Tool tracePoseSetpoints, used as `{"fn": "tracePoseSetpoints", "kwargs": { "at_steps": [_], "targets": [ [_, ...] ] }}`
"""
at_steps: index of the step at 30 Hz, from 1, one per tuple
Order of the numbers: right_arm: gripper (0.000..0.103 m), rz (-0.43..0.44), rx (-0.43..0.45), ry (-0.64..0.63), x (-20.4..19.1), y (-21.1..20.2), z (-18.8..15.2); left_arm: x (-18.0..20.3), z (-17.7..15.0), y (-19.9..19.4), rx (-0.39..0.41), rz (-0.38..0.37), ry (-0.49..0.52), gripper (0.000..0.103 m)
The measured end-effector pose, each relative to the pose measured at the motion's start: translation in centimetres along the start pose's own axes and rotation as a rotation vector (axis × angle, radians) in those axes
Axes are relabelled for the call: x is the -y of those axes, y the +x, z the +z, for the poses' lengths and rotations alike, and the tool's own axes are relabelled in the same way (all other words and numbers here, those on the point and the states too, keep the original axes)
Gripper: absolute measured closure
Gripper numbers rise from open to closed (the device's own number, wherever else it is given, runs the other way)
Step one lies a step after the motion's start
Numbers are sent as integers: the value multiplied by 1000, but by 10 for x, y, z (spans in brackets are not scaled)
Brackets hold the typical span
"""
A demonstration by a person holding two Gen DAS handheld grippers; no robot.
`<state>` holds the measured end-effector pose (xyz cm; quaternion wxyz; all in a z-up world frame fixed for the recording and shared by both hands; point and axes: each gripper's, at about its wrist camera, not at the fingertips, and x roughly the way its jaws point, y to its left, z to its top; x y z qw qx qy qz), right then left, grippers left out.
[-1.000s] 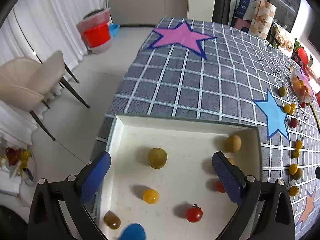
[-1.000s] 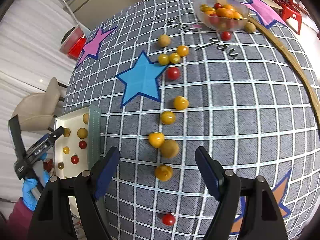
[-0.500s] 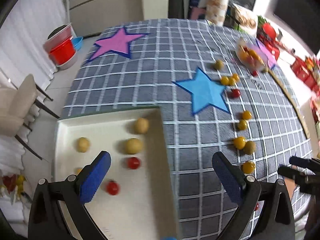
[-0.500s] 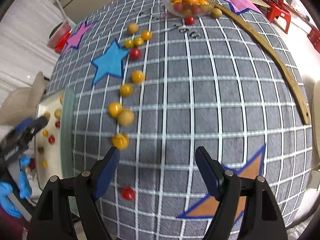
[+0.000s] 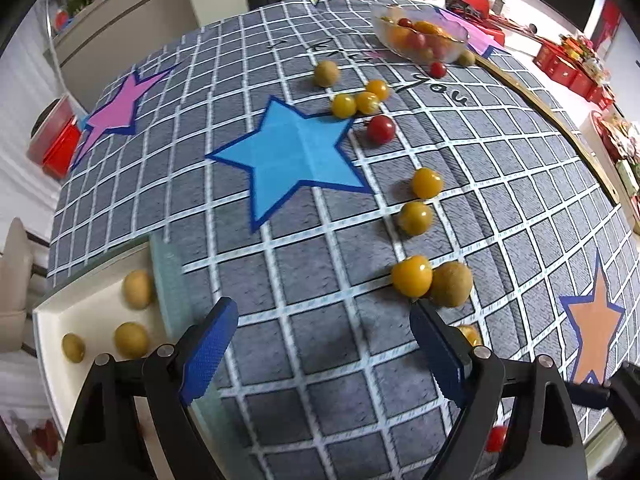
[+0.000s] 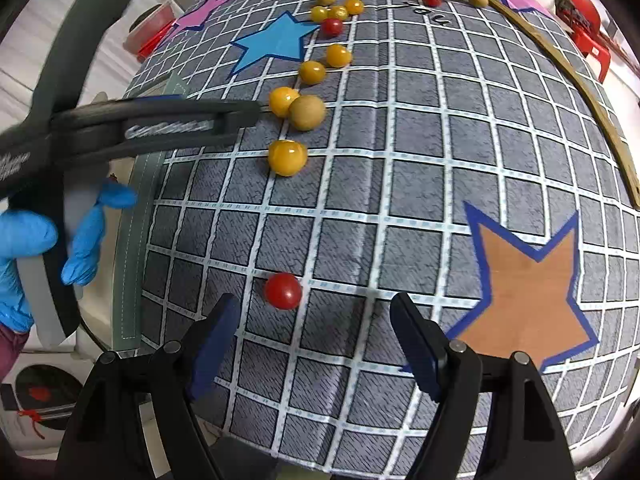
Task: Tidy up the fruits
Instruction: 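Grasp a red cherry tomato with the right gripper while the left grasps a yellow tomato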
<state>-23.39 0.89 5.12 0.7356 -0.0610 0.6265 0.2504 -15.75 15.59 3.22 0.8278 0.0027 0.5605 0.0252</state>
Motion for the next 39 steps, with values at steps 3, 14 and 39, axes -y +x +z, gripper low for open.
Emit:
{"fn": "tracePoseSetpoints", "kwargs": {
  "at_steps": [3,14,39],
  "targets": [
    [30,-10,14,-27,-8,6,-1,7,3,6,-4,-24,16,23],
    [78,-96,89,-100,-33,19,9,39,10,18,-15,-58,91,23],
    [89,134,61,205,71,-8,11,40,14,12,-28,-148,-43,80]
  ]
}}
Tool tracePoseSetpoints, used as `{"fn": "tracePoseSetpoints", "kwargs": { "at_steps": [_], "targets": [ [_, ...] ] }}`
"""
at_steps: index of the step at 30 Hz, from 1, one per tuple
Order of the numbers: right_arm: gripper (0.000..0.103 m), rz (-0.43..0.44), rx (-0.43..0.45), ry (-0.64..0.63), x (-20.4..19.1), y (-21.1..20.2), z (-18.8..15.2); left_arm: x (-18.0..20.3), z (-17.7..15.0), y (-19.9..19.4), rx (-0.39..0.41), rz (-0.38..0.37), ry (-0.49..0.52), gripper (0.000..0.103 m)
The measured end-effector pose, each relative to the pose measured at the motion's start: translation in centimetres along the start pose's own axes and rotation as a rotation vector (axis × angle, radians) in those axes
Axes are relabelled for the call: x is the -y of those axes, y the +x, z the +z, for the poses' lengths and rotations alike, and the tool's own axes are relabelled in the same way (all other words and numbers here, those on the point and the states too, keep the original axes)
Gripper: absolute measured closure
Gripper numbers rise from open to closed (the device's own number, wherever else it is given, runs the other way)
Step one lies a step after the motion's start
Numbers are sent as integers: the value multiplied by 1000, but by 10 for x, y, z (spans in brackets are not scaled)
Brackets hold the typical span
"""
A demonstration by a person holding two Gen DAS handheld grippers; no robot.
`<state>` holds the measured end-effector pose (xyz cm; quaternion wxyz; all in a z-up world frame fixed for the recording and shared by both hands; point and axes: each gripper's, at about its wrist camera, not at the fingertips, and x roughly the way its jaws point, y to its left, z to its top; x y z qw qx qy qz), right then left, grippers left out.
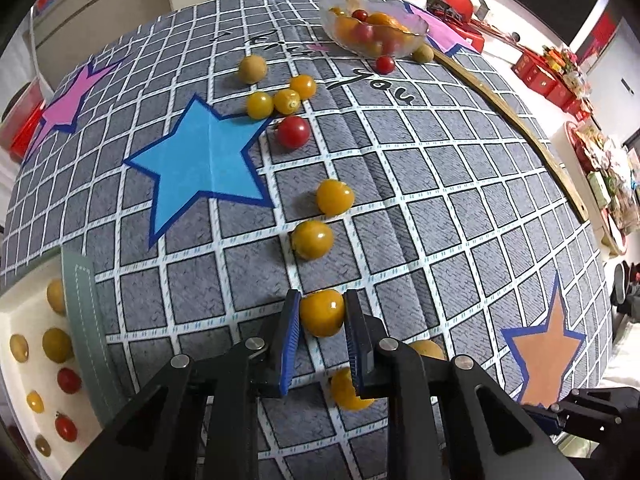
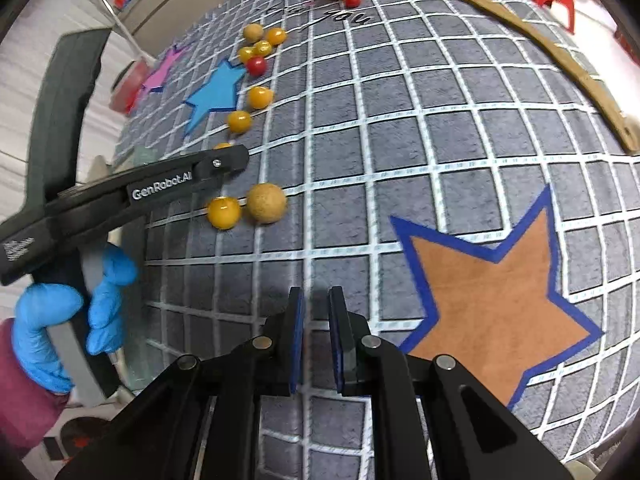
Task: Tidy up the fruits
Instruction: 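Grasp a red cherry tomato with the right gripper while the left grasps a yellow tomato, then carry both tomatoes over the white tray and open both grippers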
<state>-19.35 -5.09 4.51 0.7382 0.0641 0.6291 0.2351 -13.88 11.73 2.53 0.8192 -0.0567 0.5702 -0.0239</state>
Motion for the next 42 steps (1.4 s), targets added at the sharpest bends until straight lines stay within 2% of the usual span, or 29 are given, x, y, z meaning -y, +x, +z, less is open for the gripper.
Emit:
{"fn": "tracePoseSetpoints", "kwargs": {
  "at_steps": [1,3,4,5,6,7,10,13,20,27,34,42],
  "targets": [
    [88,9,-1,-16,-2,-3,-1,-1,-1,-1,1,1,-2,80],
    [61,-19,5,-94,-12,-8,-7,-3,-2,-2,0,4,-5,80],
    [36,-44,14,-140,-19,-9,-11,-5,-3,-1,1,2,-5,80],
    [33,-66,28,-180,-26,-10,-15,-6,-3,-1,0,3,-7,80],
    [33,-79,24,-206,-32,-6,-20,-7,-3,0,0,4,-11,80],
    [39,-92,9,-223,-37,-1,-22,-7,-4,0,-1,3,-14,80],
    [64,-128,-36,-249,-48,21,-28,-8,-7,-1,-2,3,-16,80],
    [81,-168,-35,-264,-55,25,-28,-9,-9,-6,5,3,-16,80],
    [82,-80,-28,-154,-40,9,-8,-25,-18,-37,49,12,-65,80],
    [82,-33,-19,-149,-51,-7,18,-64,-45,-72,79,68,-164,80],
    [82,39,-44,-266,-114,7,29,-118,-96,-99,72,171,-309,80],
    [82,124,-122,-415,-199,44,28,-171,-148,-99,23,248,-461,80]
  ]
}}
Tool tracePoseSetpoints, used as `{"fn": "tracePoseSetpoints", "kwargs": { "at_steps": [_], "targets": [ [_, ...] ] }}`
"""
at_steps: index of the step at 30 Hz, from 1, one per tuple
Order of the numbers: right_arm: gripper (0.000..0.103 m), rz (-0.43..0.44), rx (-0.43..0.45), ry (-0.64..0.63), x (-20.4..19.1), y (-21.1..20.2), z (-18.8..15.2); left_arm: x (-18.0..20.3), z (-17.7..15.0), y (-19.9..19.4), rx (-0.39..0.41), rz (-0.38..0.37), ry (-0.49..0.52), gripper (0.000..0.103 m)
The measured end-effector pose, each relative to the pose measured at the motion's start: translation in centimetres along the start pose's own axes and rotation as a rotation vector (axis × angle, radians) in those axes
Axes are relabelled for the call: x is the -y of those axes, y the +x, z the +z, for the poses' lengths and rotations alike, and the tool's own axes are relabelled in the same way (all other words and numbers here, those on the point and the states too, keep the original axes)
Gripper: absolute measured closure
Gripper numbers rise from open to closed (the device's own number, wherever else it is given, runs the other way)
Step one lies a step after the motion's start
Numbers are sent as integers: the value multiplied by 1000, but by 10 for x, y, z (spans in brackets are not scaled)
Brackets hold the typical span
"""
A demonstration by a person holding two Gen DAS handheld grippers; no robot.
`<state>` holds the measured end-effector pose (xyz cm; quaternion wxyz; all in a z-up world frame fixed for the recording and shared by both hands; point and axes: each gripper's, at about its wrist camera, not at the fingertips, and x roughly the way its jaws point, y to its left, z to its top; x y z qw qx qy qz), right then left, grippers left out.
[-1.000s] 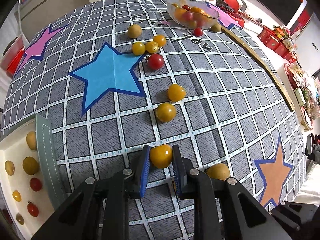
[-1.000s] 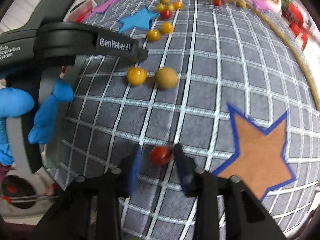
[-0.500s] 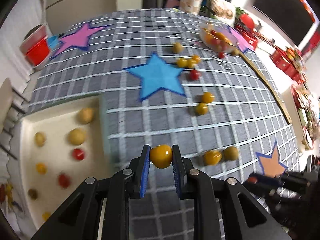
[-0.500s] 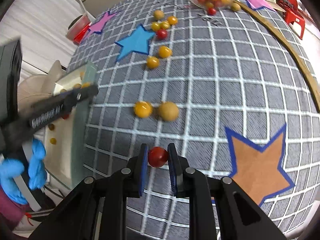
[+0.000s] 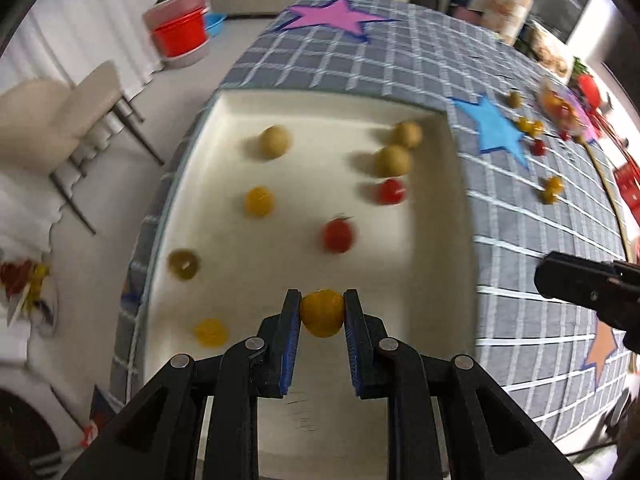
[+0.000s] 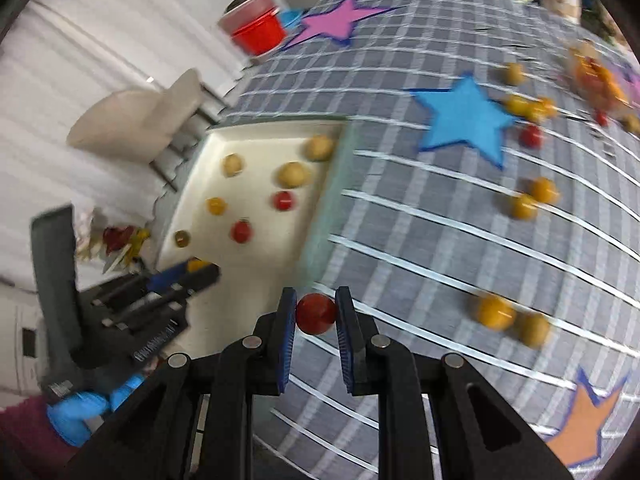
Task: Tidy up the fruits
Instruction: 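Carry both tomatoes over the white tray and open both grippers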
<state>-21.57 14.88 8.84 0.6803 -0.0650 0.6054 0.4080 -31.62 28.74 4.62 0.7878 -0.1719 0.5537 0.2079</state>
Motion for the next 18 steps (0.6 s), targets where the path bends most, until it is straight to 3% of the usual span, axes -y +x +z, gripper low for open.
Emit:
{"fn": "tracePoseSetpoints", "kwargs": {
  "at_steps": [8,18],
  "targets": [
    [82,-12,-87,-62,-37,53,35,-24,8,18,8,45,-60,80],
    [82,-103,-159,-96,-40,89,49,-32,11,31,-14,61,-81,80]
  ]
}}
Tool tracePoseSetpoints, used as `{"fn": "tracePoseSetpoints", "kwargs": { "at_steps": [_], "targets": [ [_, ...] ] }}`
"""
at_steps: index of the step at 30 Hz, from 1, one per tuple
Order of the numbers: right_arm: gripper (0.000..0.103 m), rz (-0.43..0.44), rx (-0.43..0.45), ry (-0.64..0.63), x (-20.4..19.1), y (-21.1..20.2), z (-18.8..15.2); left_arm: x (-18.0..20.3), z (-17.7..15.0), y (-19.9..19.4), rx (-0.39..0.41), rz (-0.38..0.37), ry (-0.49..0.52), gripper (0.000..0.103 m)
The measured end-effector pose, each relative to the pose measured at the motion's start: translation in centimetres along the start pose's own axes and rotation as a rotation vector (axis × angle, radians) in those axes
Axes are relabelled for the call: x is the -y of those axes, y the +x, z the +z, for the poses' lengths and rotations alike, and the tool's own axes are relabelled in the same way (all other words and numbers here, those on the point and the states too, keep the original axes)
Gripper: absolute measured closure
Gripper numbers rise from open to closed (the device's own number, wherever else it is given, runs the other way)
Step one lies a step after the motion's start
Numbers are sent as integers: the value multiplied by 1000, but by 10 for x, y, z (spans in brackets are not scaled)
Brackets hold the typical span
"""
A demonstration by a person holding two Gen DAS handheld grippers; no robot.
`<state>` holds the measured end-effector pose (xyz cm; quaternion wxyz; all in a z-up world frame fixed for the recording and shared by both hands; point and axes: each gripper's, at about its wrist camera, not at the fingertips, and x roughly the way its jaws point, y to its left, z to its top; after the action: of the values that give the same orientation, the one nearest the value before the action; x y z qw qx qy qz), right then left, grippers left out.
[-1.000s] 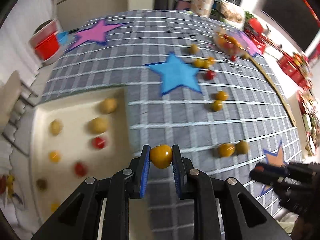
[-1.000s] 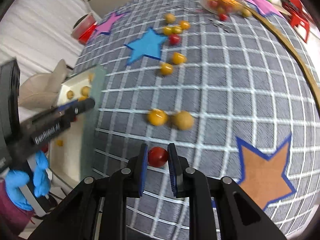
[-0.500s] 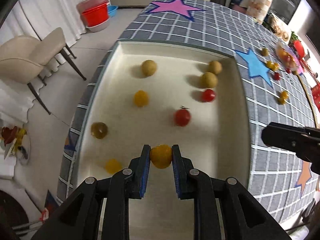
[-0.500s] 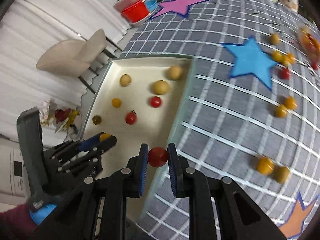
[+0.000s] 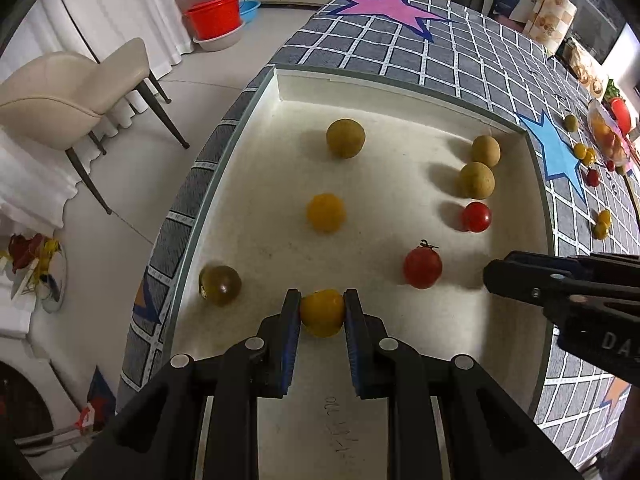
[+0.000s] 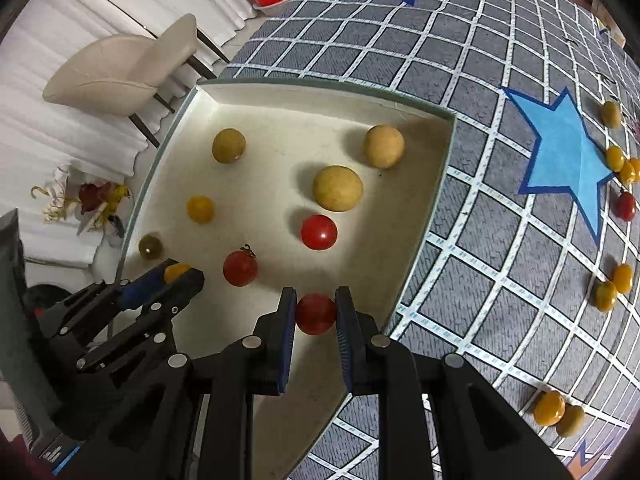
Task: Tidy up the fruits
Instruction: 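Carry both tomatoes over the white tray and open both grippers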
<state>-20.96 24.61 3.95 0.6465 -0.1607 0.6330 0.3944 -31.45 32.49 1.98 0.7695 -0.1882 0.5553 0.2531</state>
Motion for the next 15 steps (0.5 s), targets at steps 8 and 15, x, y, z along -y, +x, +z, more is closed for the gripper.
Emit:
{"fn": "tracePoseSetpoints", "kwargs": {
  "at_steps": [8,15],
  "targets": [
    [82,-8,-17,-14,-8,14,7,1,3,0,-4,2,3,80],
    [81,1,-15,-16,-8,13,5,1,0,-1,-6,-7,4,73]
  ]
}}
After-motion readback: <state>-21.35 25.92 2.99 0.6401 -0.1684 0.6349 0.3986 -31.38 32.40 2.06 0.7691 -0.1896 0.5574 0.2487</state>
